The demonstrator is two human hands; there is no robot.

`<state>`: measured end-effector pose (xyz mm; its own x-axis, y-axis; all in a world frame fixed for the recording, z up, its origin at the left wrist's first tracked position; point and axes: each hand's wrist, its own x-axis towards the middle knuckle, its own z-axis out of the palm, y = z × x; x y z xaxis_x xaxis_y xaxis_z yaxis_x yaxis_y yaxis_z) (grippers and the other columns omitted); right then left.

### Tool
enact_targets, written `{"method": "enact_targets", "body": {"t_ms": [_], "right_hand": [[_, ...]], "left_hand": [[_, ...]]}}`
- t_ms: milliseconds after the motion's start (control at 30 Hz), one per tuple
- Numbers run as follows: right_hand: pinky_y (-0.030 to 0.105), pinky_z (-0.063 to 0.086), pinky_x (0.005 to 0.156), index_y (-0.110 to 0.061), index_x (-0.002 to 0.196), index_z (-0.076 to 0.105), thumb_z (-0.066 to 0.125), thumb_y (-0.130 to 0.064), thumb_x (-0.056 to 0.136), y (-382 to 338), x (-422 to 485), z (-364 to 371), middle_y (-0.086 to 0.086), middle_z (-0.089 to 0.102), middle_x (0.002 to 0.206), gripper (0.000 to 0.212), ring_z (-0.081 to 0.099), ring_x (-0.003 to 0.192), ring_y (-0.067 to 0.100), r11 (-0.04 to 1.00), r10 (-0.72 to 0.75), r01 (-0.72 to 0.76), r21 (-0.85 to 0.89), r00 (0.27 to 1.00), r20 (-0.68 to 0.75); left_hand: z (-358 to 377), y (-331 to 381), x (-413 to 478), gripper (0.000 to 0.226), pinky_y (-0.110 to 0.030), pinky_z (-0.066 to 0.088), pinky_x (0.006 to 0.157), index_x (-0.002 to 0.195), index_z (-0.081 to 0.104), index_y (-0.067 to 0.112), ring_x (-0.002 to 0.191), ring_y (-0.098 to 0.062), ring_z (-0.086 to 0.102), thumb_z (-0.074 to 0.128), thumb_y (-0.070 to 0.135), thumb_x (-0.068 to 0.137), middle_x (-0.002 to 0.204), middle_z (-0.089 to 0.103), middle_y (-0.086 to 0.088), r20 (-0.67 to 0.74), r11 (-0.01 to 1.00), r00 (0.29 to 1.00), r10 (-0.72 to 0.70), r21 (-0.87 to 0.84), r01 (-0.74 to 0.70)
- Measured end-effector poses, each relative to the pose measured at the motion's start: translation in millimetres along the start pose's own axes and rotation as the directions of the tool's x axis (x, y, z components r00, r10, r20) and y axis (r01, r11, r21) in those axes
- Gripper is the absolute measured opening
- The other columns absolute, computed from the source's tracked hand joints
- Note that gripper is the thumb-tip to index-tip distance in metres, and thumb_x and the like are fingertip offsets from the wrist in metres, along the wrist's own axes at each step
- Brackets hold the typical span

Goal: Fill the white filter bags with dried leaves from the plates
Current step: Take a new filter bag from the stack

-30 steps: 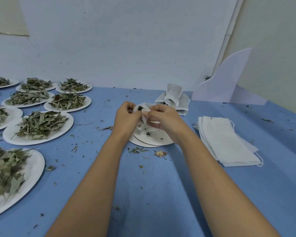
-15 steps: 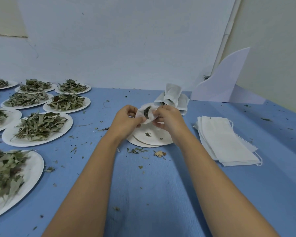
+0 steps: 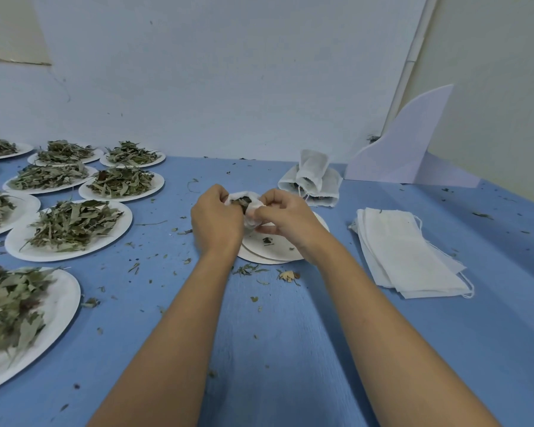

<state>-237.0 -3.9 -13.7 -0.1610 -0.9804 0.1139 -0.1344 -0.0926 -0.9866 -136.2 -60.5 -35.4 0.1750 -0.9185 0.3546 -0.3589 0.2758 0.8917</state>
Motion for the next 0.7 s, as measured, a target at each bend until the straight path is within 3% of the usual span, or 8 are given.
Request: {"method": "enact_targets", "body": {"t_ms": [100, 200, 300, 400, 467, 533, 633, 700], "right_hand": [[0.036, 0.058, 0.066, -0.016, 0.073, 0.047, 0.063, -0.002, 0.083, 3, 2, 2, -0.005, 0.052, 0.061, 0.023, 0.056, 0.056, 0.009, 0.981, -0.154, 0.123, -0.147, 0.963, -0.220], [0.051, 0.053, 0.067, -0.018, 0.078, 0.043, 0.056, -0.005, 0.083, 6, 4, 0, -0.005, 0.048, 0.063, 0.019, 0.059, 0.059, 0.019, 0.886, -0.334, 0.137, -0.443, 0.852, -0.403], [0.043, 0.050, 0.074, -0.014, 0.106, 0.049, 0.048, -0.012, 0.089, 8, 4, -3, 0.007, 0.063, 0.092, 0.018, 0.064, 0.082, 0.030, 0.779, -0.357, 0.040, -0.626, 0.849, -0.390], [0.041, 0.046, 0.080, -0.013, 0.128, 0.051, 0.039, -0.004, 0.091, 9, 2, 0, 0.014, 0.063, 0.112, 0.040, 0.058, 0.100, 0.032, 0.705, -0.370, 0.053, -0.707, 0.878, -0.303], [0.046, 0.045, 0.085, -0.007, 0.127, 0.053, 0.036, 0.001, 0.092, 9, 1, 6, 0.018, 0.063, 0.113, 0.040, 0.056, 0.104, 0.035, 0.689, -0.381, 0.102, -0.718, 0.893, -0.238], [0.048, 0.045, 0.082, -0.005, 0.129, 0.051, 0.035, 0.001, 0.093, 9, 2, 11, 0.020, 0.063, 0.106, 0.039, 0.057, 0.098, 0.037, 0.686, -0.373, 0.129, -0.716, 0.907, -0.194], [0.046, 0.045, 0.073, -0.011, 0.137, 0.045, 0.038, -0.006, 0.094, 13, 4, 13, 0.020, 0.064, 0.094, 0.043, 0.058, 0.089, 0.038, 0.641, -0.366, 0.085, -0.763, 0.908, -0.206], [0.042, 0.044, 0.070, -0.012, 0.138, 0.044, 0.038, -0.005, 0.094, 16, 5, 9, 0.019, 0.065, 0.097, 0.045, 0.058, 0.090, 0.035, 0.615, -0.388, 0.057, -0.786, 0.890, -0.239]], "left_hand": [[1, 0, 1, 0.033, -0.019, 0.026, 0.046, 0.059, 0.035, 0.017, 0.057, -0.017, 0.035, 0.053, -0.002, 0.078, 0.060, 0.040, 0.002, 0.037, 0.998, 0.999, 0.017, -0.056, -0.015], [2, 4, -3, 0.030, -0.028, 0.052, 0.061, 0.067, 0.041, 0.017, 0.075, -0.021, 0.057, 0.061, 0.000, 0.081, 0.080, 0.052, -0.002, 0.209, 0.954, 0.978, 0.013, -0.296, 0.050], [2, 6, -6, 0.027, -0.030, 0.059, 0.062, 0.073, 0.045, 0.017, 0.085, -0.019, 0.065, 0.060, -0.002, 0.085, 0.089, 0.055, 0.004, 0.338, 0.896, 0.941, 0.009, -0.421, 0.143], [2, 6, -6, 0.029, -0.041, 0.058, 0.067, 0.076, 0.049, 0.018, 0.079, -0.010, 0.059, 0.046, -0.011, 0.081, 0.090, 0.054, 0.008, 0.258, 0.944, 0.965, 0.039, -0.325, 0.049], [3, 6, -6, 0.038, -0.047, 0.054, 0.076, 0.084, 0.056, 0.016, 0.086, -0.014, 0.056, 0.037, -0.015, 0.075, 0.095, 0.057, 0.002, 0.169, 0.971, 0.978, 0.125, -0.224, -0.086], [4, 5, -8, 0.045, -0.042, 0.052, 0.084, 0.097, 0.065, 0.015, 0.095, -0.017, 0.054, 0.035, -0.013, 0.079, 0.107, 0.061, -0.005, 0.117, 0.971, 0.972, 0.203, -0.150, -0.185], [6, 4, -12, 0.043, -0.025, 0.044, 0.095, 0.119, 0.065, 0.011, 0.110, -0.015, 0.054, 0.037, -0.006, 0.090, 0.122, 0.062, -0.007, 0.153, 0.957, 0.947, 0.283, -0.107, -0.269], [7, 4, -13, 0.044, -0.027, 0.046, 0.095, 0.120, 0.065, 0.007, 0.111, -0.014, 0.055, 0.036, -0.009, 0.090, 0.123, 0.062, -0.007, 0.193, 0.955, 0.940, 0.282, -0.151, -0.256]]}}
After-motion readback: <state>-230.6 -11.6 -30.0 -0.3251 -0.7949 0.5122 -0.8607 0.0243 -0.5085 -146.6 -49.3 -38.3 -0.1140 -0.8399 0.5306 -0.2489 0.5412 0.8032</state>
